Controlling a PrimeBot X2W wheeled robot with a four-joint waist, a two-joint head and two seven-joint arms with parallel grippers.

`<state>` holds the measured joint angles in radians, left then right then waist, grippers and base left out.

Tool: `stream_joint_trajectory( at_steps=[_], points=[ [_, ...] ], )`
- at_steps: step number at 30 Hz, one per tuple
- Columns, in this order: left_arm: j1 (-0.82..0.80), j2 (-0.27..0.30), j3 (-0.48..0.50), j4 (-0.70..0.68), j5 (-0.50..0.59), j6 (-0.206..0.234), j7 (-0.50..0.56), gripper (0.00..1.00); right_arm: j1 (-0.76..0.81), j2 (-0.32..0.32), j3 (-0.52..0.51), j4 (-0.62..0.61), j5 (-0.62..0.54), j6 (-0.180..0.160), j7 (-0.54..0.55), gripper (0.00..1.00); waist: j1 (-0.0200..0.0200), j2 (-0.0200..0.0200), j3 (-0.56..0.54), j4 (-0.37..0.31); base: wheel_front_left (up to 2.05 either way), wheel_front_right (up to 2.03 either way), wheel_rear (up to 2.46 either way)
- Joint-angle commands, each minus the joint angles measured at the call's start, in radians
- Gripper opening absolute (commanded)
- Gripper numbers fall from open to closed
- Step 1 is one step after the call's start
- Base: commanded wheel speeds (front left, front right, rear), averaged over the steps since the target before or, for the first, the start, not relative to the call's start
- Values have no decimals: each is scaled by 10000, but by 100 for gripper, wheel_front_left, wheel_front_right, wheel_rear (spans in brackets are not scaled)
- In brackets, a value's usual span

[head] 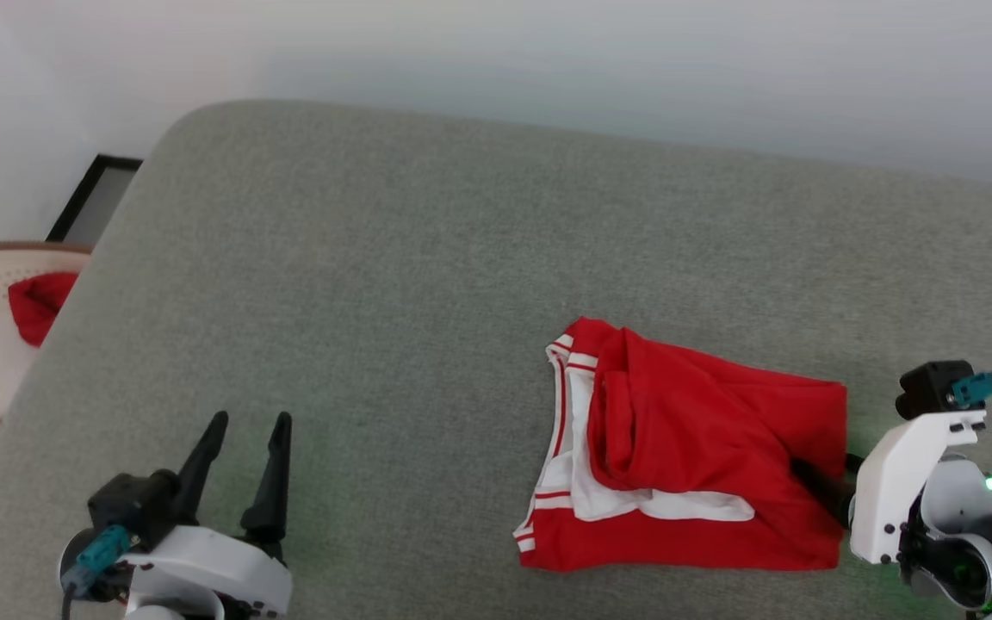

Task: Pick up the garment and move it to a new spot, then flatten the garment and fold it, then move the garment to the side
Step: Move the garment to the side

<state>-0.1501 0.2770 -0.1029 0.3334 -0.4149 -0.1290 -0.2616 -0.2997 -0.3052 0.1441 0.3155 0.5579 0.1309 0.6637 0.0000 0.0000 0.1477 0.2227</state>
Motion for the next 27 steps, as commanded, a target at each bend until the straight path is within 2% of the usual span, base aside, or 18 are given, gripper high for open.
stream_joint_trajectory(
  at_steps=[1,3,4,5,18,27],
  points=[
    [-129,-46,-18,4,-50,-21,-25,100,-9,154,67,86,-80,-4,307,100,0,0,186,157,0,0,0],
    [-141,-64,-18,20,-51,-21,-25,100,-22,186,145,65,-100,-4,479,100,0,0,216,174,0,0,0],
    [-167,-101,0,35,-60,-22,-25,100,-43,202,246,12,-125,-3,597,41,0,0,240,192,0,0,0],
    [-199,-132,23,34,-64,-22,-25,100,-63,206,304,-37,-93,2,697,0,0,0,257,209,0,0,0],
    [0,-295,249,24,-7,-23,-25,100,-604,-449,465,-897,-268,-1,1113,0,0,0,9,30,0,0,0],
    [52,-240,164,-117,37,-23,-25,100,-963,-1418,748,-1909,-761,-1,903,0,0,0,-151,-467,0,0,0]
  ],
)
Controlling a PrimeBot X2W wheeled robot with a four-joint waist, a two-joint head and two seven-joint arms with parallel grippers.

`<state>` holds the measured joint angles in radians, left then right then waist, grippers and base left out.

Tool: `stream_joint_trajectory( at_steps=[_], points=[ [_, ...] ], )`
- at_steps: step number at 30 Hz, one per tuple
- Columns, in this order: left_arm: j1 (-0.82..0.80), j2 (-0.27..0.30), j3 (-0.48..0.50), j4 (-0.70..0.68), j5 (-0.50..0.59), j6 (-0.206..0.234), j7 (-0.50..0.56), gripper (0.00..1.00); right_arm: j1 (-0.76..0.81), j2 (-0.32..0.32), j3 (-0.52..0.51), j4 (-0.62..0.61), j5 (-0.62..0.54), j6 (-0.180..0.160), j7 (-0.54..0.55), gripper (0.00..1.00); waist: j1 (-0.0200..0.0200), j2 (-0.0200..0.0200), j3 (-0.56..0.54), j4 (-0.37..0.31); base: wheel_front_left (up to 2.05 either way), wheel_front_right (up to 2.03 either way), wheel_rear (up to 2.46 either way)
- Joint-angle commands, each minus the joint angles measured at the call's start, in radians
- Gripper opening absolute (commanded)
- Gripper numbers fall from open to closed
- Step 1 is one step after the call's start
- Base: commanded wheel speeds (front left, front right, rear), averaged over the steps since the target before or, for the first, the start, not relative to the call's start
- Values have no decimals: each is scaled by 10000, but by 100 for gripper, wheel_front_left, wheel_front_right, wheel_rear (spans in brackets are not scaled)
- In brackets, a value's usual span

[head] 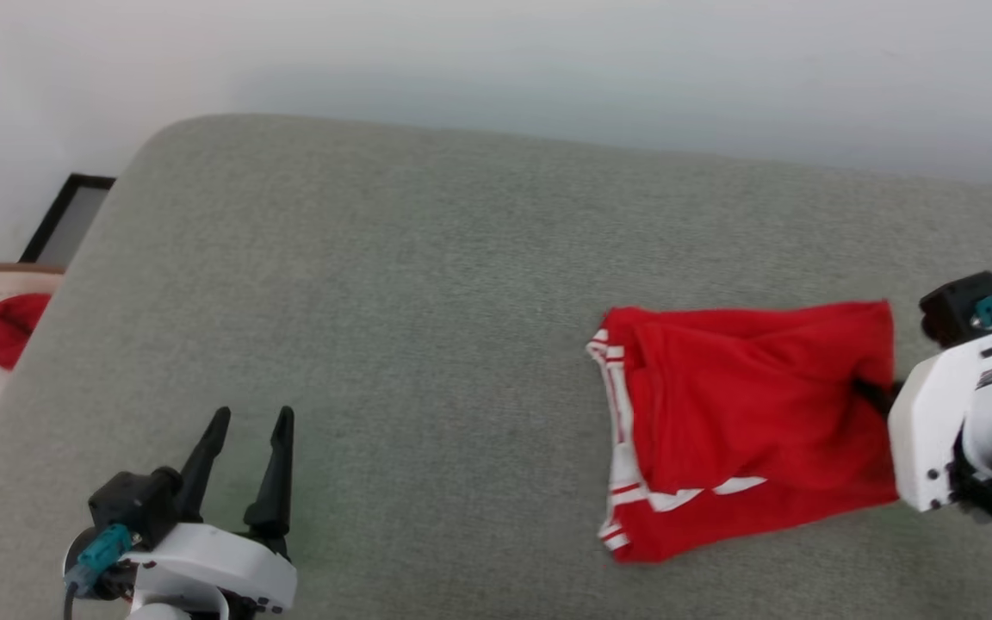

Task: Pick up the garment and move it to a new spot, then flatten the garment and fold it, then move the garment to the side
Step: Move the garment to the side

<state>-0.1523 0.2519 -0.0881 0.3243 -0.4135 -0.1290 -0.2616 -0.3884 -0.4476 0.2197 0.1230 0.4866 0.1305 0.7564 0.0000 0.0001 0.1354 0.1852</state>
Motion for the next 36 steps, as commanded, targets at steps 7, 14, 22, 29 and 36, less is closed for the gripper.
stream_joint_trajectory(
  at_steps=[7,14,22,29,36],
  points=[
    [-214,-9,-51,-260,106,-24,-25,100,-547,-895,209,-732,-2,2,-297,0,0,-1,133,-535,0,0,0],
    [-622,-16,-193,-495,221,-24,-25,100,-1081,-1846,440,-1051,279,3,-597,0,0,-1,530,-1064,0,0,0],
    [-1272,123,-449,-698,283,-24,-25,100,-1420,-2306,113,-837,411,3,-738,0,0,-1,1203,-1740,0,0,0],
    [-1884,433,-648,-790,287,-24,-25,100,-1869,-2651,7,-243,578,1,-1336,0,0,-1,1839,-2418,0,0,0],
    [-2418,719,-934,-825,285,-24,-25,100,-2529,-3144,255,608,531,-1,-2288,0,0,-1,2358,-2926,0,0,0]
  ],
)
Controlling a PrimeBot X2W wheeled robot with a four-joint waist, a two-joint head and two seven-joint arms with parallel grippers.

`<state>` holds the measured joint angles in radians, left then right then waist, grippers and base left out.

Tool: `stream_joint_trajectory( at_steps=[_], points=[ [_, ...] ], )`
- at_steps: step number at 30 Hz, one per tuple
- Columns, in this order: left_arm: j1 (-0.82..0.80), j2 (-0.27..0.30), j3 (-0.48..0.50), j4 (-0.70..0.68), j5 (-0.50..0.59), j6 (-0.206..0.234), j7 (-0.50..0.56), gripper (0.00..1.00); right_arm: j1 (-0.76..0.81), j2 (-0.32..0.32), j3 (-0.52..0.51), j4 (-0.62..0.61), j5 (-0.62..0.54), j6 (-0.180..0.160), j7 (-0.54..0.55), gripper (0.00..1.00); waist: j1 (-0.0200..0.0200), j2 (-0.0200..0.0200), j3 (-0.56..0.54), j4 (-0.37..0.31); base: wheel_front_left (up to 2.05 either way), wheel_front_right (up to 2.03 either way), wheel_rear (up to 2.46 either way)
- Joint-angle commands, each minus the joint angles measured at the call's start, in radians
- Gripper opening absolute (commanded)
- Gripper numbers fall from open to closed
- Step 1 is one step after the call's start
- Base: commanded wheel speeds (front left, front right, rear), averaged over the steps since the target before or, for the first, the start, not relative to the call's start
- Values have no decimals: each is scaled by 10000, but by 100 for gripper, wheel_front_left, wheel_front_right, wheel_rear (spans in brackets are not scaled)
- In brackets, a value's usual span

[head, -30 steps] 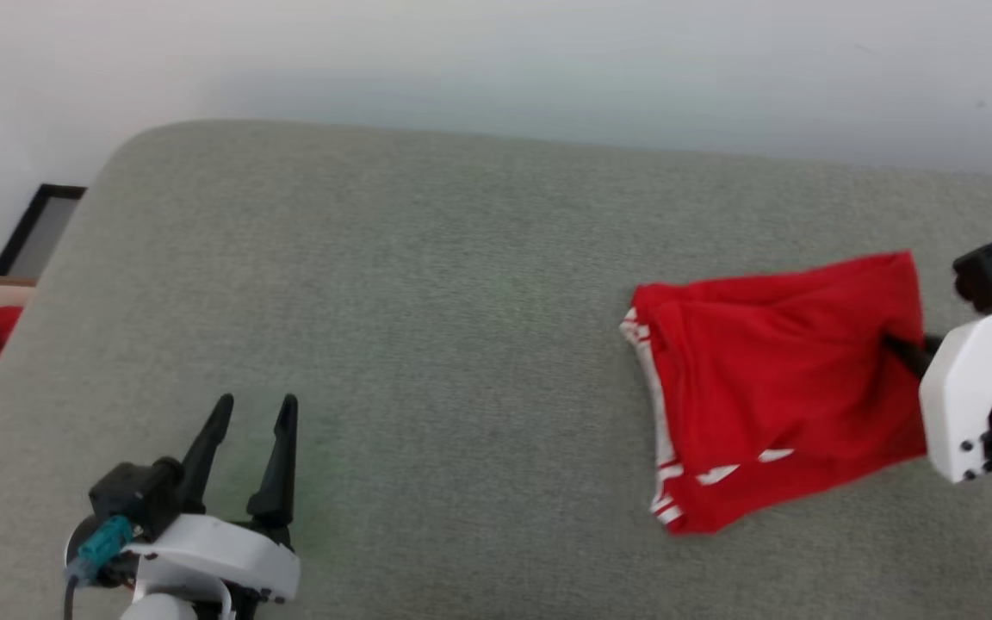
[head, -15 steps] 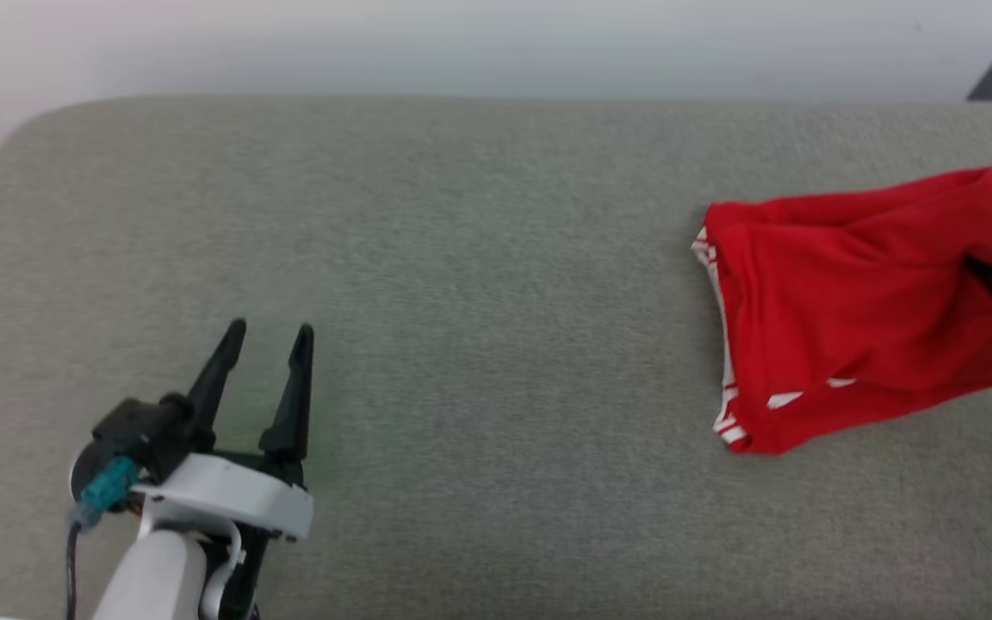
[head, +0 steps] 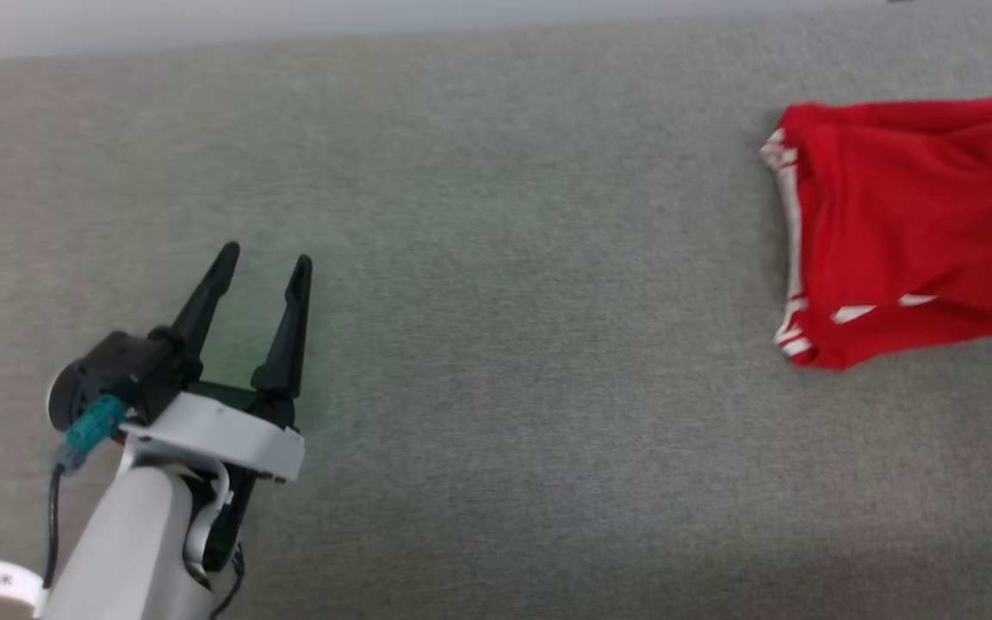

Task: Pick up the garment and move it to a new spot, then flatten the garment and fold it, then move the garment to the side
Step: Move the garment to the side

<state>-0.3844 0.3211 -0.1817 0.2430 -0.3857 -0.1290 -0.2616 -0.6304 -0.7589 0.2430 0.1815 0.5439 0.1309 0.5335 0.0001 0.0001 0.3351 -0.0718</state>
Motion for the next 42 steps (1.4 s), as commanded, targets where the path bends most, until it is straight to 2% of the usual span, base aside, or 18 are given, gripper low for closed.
stream_joint_trajectory(
  at_steps=[1,11,16,28,35,36,39,40,42],
  points=[
    [-171,69,-38,-9,-16,-24,-25,100,-208,-120,54,182,-77,-4,-199,0,-1,-1,422,-407,0,0,0],
    [-705,365,-385,-5,-114,-24,-25,100,-1255,-941,641,1741,-565,-6,-1305,0,-1,-1,1082,-777,0,0,0],
    [-931,500,-561,-18,-131,-24,-25,100,-1750,-1114,824,2588,-933,-7,-1821,0,-1,-1,1395,-783,0,0,0],
    [-1255,753,-770,-116,-177,-25,-25,100,-2703,-847,1101,4408,-2079,-9,-2785,0,-1,-1,1927,-729,0,0,0],
    [-1413,788,-940,-24,-230,-6,-5,100,-3268,-433,1055,5541,-2675,-9,-3385,0,-1,-1,2070,-609,0,0,0],
    [-1433,783,-957,-10,-234,-5,-5,100,-3350,-378,1030,5700,-2778,-8,-3483,3,-1,-1,2076,-584,0,0,0],
    [-1478,761,-1003,46,-244,-3,-5,100,-3505,-174,1002,6181,-2959,-8,-3757,45,-1,-1,2047,-511,0,0,0],
    [-1485,754,-1004,59,-243,-3,-5,100,-3561,-117,974,6328,-2960,-8,-3835,48,-1,-1,2026,-490,0,0,0],
    [-1468,740,-996,93,-244,-3,-5,100,-3665,-11,986,6589,-3031,-8,-3966,79,-1,-1,1960,-456,0,0,0]
  ],
)
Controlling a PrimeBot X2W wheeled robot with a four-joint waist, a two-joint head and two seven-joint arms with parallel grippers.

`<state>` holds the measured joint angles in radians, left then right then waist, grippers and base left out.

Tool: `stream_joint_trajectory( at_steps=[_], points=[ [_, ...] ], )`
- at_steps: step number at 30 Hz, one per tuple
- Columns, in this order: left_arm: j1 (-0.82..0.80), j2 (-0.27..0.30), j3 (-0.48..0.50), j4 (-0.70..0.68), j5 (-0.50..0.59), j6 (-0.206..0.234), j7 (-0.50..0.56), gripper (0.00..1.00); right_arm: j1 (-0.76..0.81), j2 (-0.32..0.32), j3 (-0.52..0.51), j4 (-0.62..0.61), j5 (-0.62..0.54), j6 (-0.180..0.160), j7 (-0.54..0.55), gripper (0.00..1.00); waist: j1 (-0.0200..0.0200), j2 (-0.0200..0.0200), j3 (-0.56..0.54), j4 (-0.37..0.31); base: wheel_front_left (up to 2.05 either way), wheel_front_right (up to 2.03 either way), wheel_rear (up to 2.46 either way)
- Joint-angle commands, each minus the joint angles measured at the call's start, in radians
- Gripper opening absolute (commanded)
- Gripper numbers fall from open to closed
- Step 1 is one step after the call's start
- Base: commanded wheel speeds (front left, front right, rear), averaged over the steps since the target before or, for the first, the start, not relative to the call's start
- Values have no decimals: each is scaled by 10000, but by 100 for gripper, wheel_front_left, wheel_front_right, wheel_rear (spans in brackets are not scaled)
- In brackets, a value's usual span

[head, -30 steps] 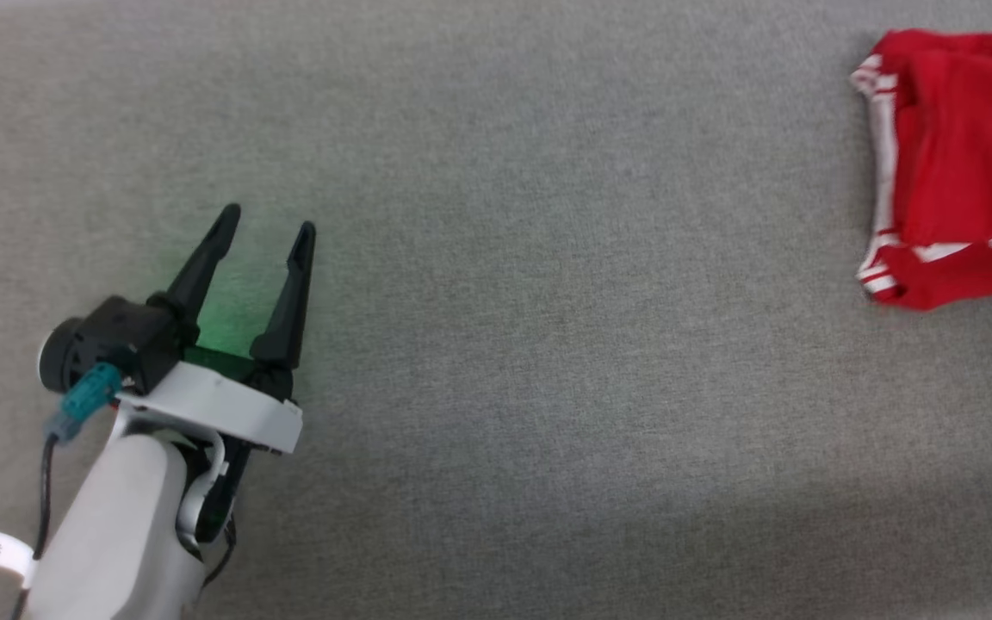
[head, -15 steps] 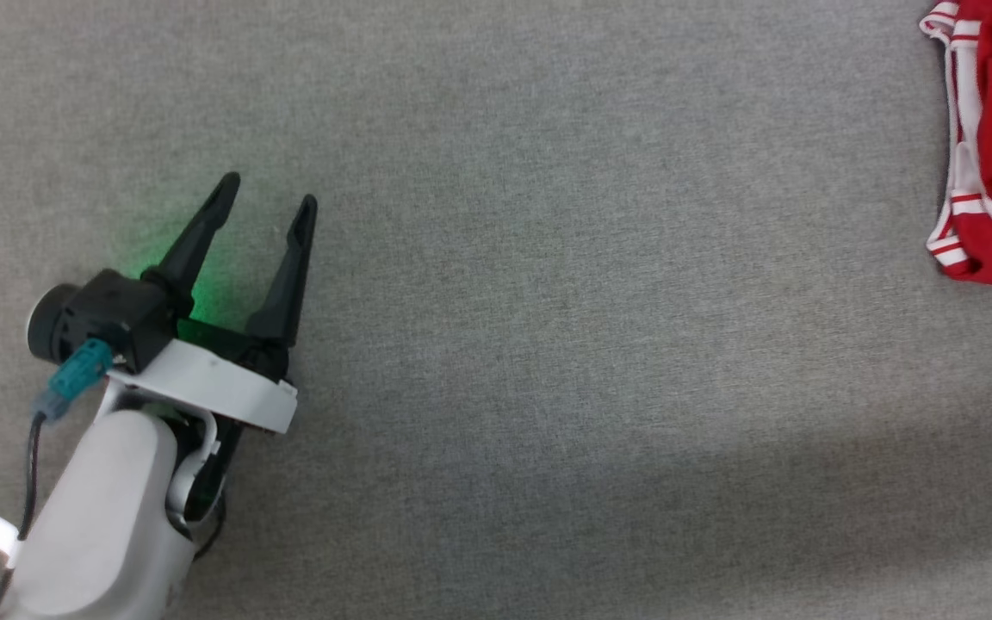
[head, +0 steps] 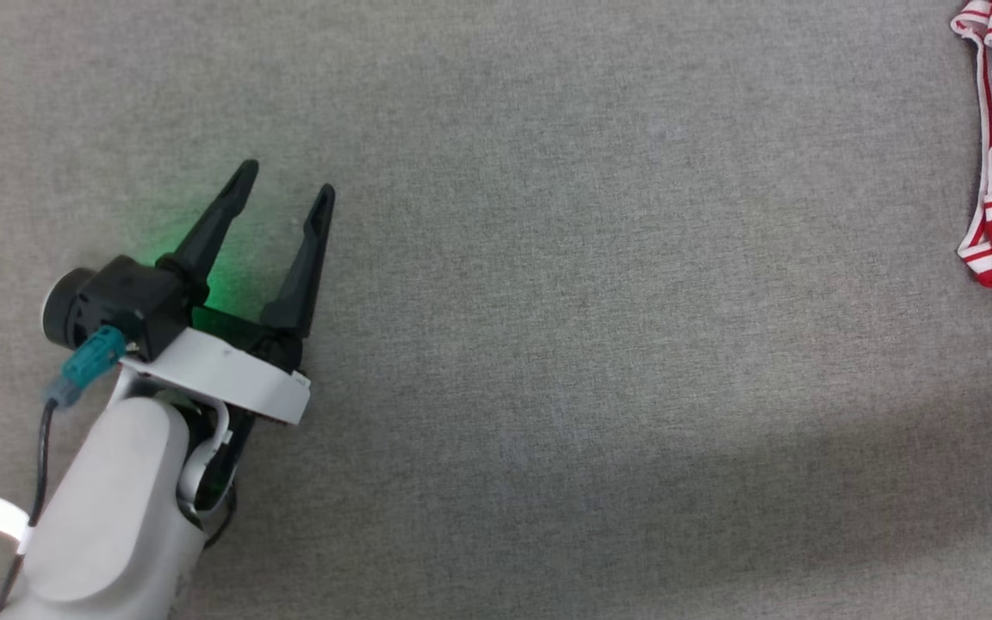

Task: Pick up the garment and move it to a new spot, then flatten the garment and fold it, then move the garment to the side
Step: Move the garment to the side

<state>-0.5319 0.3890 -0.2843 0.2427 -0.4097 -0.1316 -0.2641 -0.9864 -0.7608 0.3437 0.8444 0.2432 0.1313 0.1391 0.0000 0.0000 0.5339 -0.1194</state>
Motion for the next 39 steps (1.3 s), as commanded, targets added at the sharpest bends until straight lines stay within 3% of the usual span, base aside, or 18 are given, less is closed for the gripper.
stream_joint_trajectory(
  at_steps=[1,2,19,29,39],
  points=[
    [21,45,44,113,-4,24,20,100,-139,72,18,70,-64,-11,-84,89,0,0,-71,34,0,0,0],
    [48,27,42,126,-12,24,20,100,-167,135,24,172,-49,-11,-112,100,0,0,-122,50,0,0,0],
    [1232,-157,863,432,156,22,12,100,265,1057,204,799,623,-11,-1679,100,0,0,-2313,120,0,0,0],
    [2712,-188,1678,637,-6,66,12,100,1959,1882,-79,-105,1017,-11,-3356,100,0,0,-3980,77,0,0,0],
    [4180,-263,2486,481,-17,207,12,100,4645,2839,-1710,-2015,641,-11,-4018,100,0,0,-5105,305,0,0,0]
  ],
)
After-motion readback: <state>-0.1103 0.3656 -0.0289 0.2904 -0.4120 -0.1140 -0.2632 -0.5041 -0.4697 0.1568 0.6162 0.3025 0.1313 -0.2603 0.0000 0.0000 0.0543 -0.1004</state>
